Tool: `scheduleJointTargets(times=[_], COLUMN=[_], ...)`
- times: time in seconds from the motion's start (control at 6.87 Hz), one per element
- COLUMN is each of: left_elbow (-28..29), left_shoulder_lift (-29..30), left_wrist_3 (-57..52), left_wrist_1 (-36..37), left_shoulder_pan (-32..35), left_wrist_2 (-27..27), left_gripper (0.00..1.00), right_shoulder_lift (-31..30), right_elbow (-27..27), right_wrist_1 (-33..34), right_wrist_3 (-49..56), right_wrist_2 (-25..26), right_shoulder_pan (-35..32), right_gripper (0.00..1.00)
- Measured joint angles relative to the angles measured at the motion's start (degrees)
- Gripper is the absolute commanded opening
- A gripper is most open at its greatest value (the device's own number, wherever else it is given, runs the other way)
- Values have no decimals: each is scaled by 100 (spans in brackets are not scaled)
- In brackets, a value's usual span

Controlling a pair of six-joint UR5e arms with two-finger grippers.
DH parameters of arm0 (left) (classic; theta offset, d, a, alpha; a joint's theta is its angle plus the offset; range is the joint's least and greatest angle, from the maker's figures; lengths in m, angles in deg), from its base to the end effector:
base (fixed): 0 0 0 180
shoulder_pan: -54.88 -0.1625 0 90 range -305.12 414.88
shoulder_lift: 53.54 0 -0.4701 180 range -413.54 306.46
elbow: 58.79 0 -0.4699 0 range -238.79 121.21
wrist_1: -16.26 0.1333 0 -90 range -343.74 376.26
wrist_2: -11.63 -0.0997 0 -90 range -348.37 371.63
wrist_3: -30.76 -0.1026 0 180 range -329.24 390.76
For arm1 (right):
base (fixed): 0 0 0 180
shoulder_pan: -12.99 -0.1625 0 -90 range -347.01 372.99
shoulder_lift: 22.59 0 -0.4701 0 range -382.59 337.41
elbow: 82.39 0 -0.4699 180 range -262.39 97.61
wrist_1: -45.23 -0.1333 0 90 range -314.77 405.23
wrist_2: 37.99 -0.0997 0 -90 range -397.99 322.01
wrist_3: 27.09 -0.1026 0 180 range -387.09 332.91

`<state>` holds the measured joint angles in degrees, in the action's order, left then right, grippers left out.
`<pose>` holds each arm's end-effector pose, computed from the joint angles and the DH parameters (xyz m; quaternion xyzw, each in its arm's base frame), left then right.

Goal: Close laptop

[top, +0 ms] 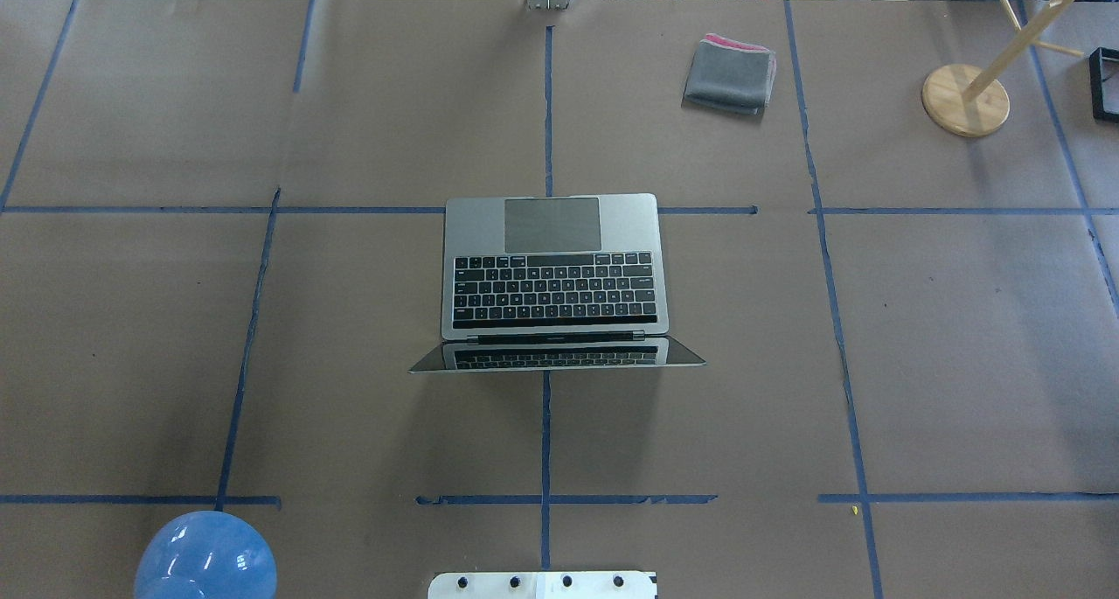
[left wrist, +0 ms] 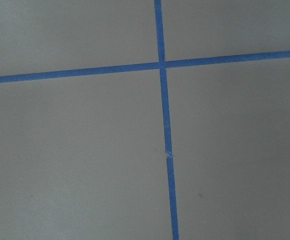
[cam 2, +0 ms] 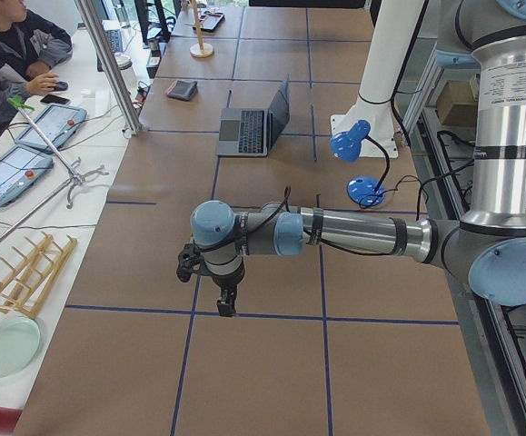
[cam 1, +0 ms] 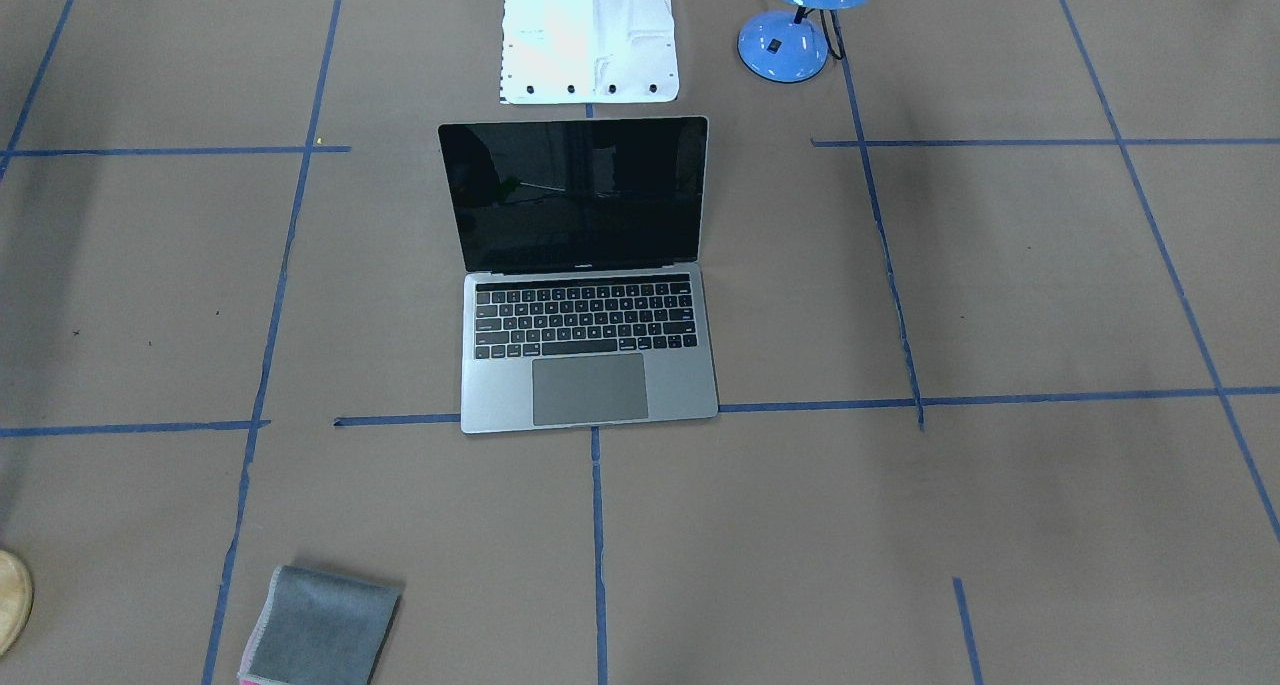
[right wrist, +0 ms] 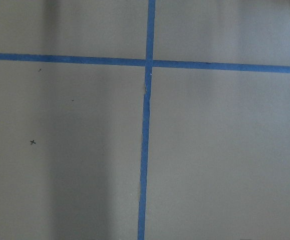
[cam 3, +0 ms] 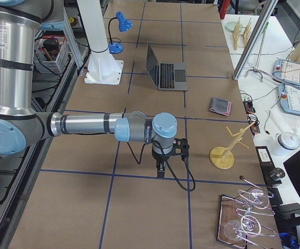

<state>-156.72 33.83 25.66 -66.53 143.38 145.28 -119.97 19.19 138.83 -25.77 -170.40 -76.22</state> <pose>-0.0482 -0.5449 0.6662 -0.0038 0.3720 0.0472 0.9270 0.0571 -0.5096 0.6690 0.0066 -0.3617 -0.0191 0.9321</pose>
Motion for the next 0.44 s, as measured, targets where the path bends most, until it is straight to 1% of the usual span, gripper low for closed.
scheduleJointTargets(times=[0.44], left_elbow=[-16], left_shoulder_lift=[2], left_wrist_3=[2], left_wrist_1=[-2], left_shoulder_pan=[-4], left_wrist_2=[-7], left_gripper=[100], right_shoulder_lift=[-8], right_elbow=[40], right_wrist_1=[-8], right_wrist_3=[11], right_wrist_2=[-2], right_shoulder_pan=[0], right_gripper=[100])
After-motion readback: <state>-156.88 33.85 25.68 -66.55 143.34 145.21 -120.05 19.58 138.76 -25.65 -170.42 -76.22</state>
